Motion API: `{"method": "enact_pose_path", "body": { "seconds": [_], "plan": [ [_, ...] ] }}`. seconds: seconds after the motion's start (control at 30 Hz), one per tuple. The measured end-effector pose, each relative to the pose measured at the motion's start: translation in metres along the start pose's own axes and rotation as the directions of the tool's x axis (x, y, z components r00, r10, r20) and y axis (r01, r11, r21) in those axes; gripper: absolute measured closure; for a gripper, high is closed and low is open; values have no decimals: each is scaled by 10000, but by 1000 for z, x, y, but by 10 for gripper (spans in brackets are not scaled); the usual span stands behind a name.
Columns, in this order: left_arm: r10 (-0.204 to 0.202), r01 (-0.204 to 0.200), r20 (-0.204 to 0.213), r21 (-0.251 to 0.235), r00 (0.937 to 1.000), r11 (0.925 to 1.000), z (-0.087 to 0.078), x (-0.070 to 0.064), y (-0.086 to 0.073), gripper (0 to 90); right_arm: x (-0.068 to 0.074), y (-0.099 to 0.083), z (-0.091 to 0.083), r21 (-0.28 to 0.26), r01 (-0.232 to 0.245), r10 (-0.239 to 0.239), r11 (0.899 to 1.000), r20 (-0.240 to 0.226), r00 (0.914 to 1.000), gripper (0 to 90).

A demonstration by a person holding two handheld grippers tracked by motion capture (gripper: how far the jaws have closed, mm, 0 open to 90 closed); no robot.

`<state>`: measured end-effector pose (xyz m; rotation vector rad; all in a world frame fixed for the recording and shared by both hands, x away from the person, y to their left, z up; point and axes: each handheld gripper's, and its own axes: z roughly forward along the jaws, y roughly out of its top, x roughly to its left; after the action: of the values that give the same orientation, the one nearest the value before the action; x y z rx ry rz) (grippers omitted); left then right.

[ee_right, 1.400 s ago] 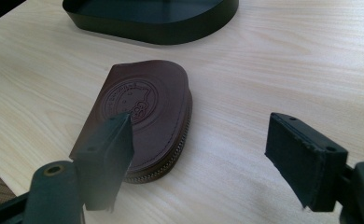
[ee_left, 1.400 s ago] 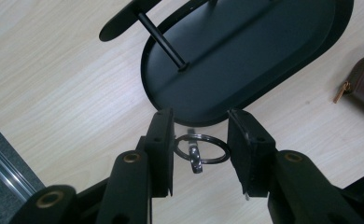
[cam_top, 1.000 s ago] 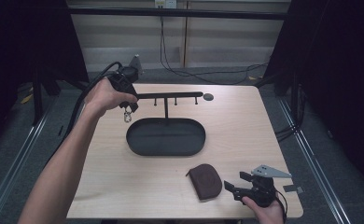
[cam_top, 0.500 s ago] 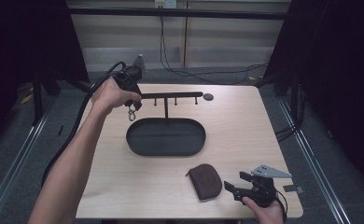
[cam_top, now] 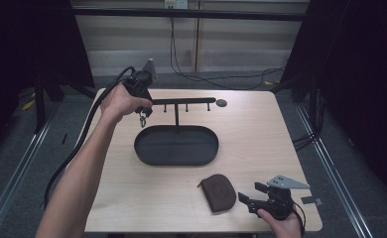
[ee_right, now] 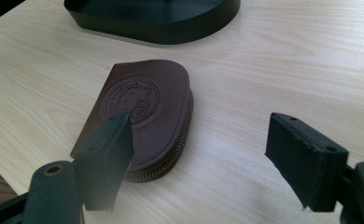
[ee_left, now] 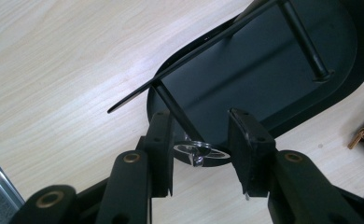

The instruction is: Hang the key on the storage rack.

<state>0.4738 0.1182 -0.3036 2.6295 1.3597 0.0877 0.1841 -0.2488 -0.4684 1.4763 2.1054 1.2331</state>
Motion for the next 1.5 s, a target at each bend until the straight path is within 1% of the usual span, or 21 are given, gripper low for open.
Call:
{"method": "enact_pose_path", "body": {
  "seconds": [0.1,0.27,0.4,0.5,0.57,0.63,0.7,0.73,0.8,0.9,1.0,1.07,1.1,1.13,1.17,1.23,1.3,1.37,1.4,1.47,1.5],
  "plan": [
    [-108,107,-105,-93,9999,9999,1,0,0,624,0,0,0,-7,-10,10,10000,5,10000,226],
    [-112,111,-48,-255,9999,9996,1,1,-1,621,0,0,0,-7,-12,12,10000,13,10000,226],
    [-168,170,77,-237,9998,9996,0,1,-3,613,-1,0,0,-24,-40,40,10000,57,10000,221],
    [-68,68,43,-179,10000,9998,1,2,-5,576,-1,0,0,-45,-50,50,10000,70,10000,220],
    [-247,247,-14,-309,9997,9992,1,3,-6,556,-1,0,0,-40,-70,70,10000,81,9999,220],
    [-338,338,30,-389,9994,9987,1,5,-8,537,-1,0,0,-37,-55,55,10000,80,10000,219],
    [-378,383,111,-430,9992,9983,1,7,-10,515,0,0,0,-32,-61,61,10000,83,9999,219],
    [-306,308,46,-473,9995,9984,0,8,-11,499,-1,0,0,-29,-60,60,10000,82,9999,219],
    [-336,342,144,-495,9993,9982,0,9,-14,485,-1,0,0,-11,-65,65,10000,91,9999,219],
    [-371,381,202,-519,9991,9979,-1,13,-20,453,0,0,1,5,-44,44,10000,94,9999,219],
    [-407,426,361,-547,9985,9976,-1,16,-28,420,0,0,1,24,-40,40,10000,83,10000,219],
    [-357,376,353,-532,9987,9979,-1,18,-33,410,0,0,1,48,-33,33,10000,79,10000,219],
    [-431,455,401,-621,9983,9970,-1,18,-36,400,0,0,1,81,-51,50,10000,104,9999,219],
    [-509,538,399,-771,9979,9956,-1,19,-39,400,0,0,1,76,-45,45,10000,87,10000,219],
    [-484,510,331,-852,9983,9951,-1,19,-43,408,0,0,2,89,-28,27,10000,80,10000,219],
    [-419,462,521,-859,9978,9952,2,19,-51,410,0,0,2,134,-31,30,9999,95,9999,219],
    [-377,423,508,-938,9980,9947,4,20,-59,409,0,0,2,167,-7,6,9999,73,10000,220],
    [-443,507,604,-1085,9972,9928,5,20,-68,409,0,0,3,184,6,-7,9998,67,10000,220],
    [-393,462,645,-1100,9971,9929,7,20,-73,410,1,0,3,190,1,-2,9998,63,10000,220],
    [-314,371,523,-1128,9981,9929,9,18,-79,409,1,0,3,205,0,-2,9998,70,10000,220],
    [-150,207,538,-1069,9984,9940,10,18,-82,409,0,0,3,216,-2,0,9998,54,10000,220]
  ]
}}
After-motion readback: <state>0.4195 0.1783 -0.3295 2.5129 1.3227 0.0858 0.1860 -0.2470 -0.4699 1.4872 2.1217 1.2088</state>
